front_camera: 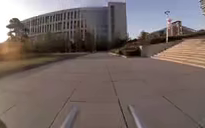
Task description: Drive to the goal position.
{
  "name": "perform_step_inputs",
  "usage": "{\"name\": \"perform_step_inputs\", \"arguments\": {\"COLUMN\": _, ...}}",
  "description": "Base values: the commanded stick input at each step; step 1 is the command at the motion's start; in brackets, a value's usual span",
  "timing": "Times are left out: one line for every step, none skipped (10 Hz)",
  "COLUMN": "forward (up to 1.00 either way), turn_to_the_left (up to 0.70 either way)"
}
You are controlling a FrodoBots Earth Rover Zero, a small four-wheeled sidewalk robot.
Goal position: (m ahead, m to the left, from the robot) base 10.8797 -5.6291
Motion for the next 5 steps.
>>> {"name": "perform_step_inputs", "arguments": {"forward": 0.7, "turn_to_the_left": 0.0}}
{"name": "perform_step_inputs", "arguments": {"forward": 0.7, "turn_to_the_left": 0.0}}
{"name": "perform_step_inputs", "arguments": {"forward": 0.7, "turn_to_the_left": 0.0}}
{"name": "perform_step_inputs", "arguments": {"forward": 0.7, "turn_to_the_left": 0.0}}
{"name": "perform_step_inputs", "arguments": {"forward": 0.7, "turn_to_the_left": 0.0}}
